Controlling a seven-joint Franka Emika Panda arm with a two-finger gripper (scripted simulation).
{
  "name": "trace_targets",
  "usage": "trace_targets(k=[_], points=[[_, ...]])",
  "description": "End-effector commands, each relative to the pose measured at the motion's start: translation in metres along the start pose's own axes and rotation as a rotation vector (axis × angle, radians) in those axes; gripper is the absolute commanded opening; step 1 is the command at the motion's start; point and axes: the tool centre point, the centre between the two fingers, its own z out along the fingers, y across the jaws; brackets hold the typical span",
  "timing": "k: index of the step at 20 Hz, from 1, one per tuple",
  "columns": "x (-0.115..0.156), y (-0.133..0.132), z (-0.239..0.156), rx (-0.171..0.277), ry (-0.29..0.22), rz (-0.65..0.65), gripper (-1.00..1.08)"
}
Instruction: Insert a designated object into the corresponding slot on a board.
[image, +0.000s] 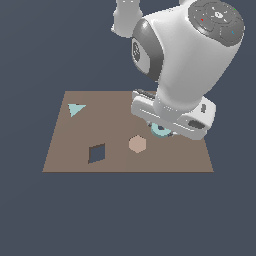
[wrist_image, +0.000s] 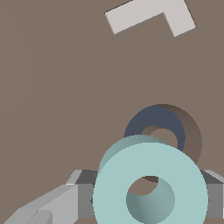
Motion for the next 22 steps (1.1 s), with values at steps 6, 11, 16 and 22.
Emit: trace_targets(k=[6, 11, 16, 22], points=[[0.011, 0.013, -0.001, 0.000, 0.000, -0.223, -1.00], [0.017, 0.017, -0.001, 0.000, 0.000, -0.318, -1.00], [0.020, 0.020, -0.001, 0.000, 0.001, -0.370, -1.00], [0.021, 0.020, 0.000, 0.001, 0.001, -0.377, -1.00]])
